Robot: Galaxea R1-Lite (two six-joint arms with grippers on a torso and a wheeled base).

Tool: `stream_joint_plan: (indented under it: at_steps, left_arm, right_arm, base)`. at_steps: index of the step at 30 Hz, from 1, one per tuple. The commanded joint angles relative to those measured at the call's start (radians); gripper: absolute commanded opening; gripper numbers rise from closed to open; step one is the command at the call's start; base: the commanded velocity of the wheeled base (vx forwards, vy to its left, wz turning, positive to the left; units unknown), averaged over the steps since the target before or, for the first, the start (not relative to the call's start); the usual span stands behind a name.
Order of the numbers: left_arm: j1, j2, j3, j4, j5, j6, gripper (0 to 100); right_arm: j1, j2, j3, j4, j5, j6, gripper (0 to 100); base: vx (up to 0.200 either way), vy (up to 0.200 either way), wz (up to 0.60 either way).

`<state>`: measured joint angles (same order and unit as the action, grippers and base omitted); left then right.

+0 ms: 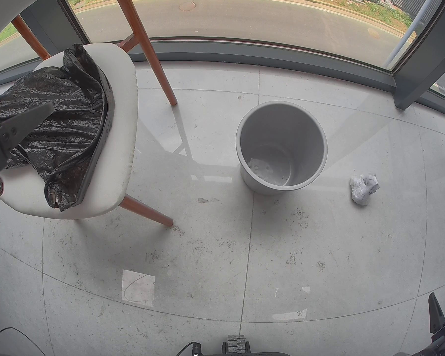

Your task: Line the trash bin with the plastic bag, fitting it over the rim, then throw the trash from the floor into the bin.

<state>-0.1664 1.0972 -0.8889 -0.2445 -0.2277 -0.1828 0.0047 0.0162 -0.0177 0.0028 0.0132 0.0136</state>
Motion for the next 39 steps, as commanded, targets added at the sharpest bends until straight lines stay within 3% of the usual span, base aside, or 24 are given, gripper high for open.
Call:
stream_joint_plan:
  at_steps: [1, 7, 8, 11, 16, 24, 31, 39]
  left_arm:
    - [-0.071, 0.248, -0.153, 0.021, -0.025, -0.009, 100]
    - [-0.108, 0.359, -0.239, 0.024, 0.048, -0.009, 100]
    - [-0.142, 0.391, -0.265, 0.022, 0.111, -0.011, 100]
    - [-0.174, 0.421, -0.281, 0.021, 0.159, -0.012, 100]
    - [-0.179, 0.469, -0.324, 0.024, 0.212, -0.001, 100]
    - [-0.182, 0.509, -0.38, 0.024, 0.389, 0.149, 100]
    - [-0.186, 0.523, -0.386, 0.024, 0.459, 0.224, 100]
    - [-0.206, 0.524, -0.378, 0.033, 0.464, 0.229, 100]
  right_arm:
    - [0.0, -0.005, 0.015, 0.0, 0.001, 0.0, 100]
    - [0.0, -0.005, 0.015, -0.001, 0.001, 0.002, 100]
    - [0.0, -0.005, 0.015, -0.001, 0.001, 0.002, 100]
    - [0.0, -0.005, 0.015, -0.001, 0.001, 0.002, 100]
    - [0.0, -0.005, 0.015, -0.001, 0.001, 0.002, 100]
    - [0.0, -0.005, 0.016, -0.001, 0.001, 0.002, 100]
    - [0.0, -0.005, 0.016, -0.001, 0.001, 0.002, 100]
    - [0.0, -0.005, 0.016, -0.001, 0.001, 0.002, 100]
  base:
    - [0.0, 0.0, 0.0]
    - [0.0, 0.0, 0.0]
    - [0.0, 0.0, 0.0]
    - [0.0, 0.0, 0.0]
    - [0.0, 0.0, 0.0]
    - [0.0, 0.0, 0.0]
    - [0.0, 0.0, 0.0]
    - [0.0, 0.0, 0.0]
